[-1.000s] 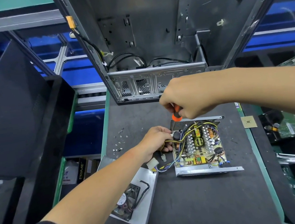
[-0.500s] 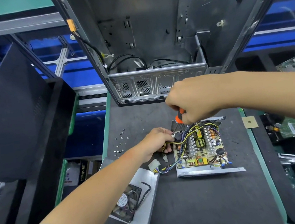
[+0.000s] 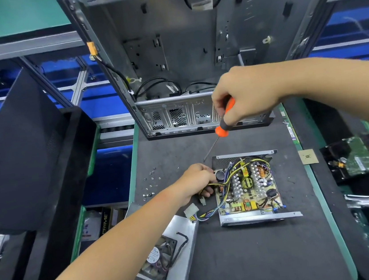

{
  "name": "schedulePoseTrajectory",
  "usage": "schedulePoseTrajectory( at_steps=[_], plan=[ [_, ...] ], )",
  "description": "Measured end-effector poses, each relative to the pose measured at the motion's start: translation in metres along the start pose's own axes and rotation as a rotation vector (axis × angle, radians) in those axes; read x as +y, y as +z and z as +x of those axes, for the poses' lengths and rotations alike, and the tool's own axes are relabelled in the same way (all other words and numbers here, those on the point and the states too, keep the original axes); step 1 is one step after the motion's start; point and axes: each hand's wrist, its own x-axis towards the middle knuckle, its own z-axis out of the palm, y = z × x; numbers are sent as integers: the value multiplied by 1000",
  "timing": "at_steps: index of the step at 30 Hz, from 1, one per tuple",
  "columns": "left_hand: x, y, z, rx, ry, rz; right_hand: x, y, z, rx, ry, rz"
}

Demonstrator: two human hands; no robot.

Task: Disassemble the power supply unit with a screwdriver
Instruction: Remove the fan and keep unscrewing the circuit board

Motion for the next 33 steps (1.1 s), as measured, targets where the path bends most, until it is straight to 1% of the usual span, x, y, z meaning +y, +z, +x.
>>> schedulePoseTrajectory(
  at_steps=[4, 11, 15, 18, 20, 22, 25, 27, 29, 33],
  plan=[
    [2, 5, -3, 15, -11, -6, 16, 10, 5, 32, 73, 76],
    [0, 7, -3, 52, -16, 7, 49, 72, 14, 4, 192, 162],
    [1, 12, -2, 101, -18, 35, 63, 99, 21, -79, 275, 222],
    [2, 15, -1, 131, -26, 63, 68, 111, 23, -165, 306, 199],
    [1, 16, 1, 150, -29, 83, 69, 114, 21, -193, 318, 163],
    [1, 18, 3, 175, -30, 118, 71, 111, 17, -134, 346, 108],
    [4, 20, 4, 193, -54, 162, 71, 96, 3, 32, 422, 16],
    [8, 22, 3, 189, -62, 165, 64, 89, -11, 65, 460, -21],
    [12, 26, -1, 185, -66, 148, 51, 90, -28, 4, 483, -46],
    [16, 29, -10, 201, -78, 116, 29, 98, -49, -259, 496, -11]
  ],
)
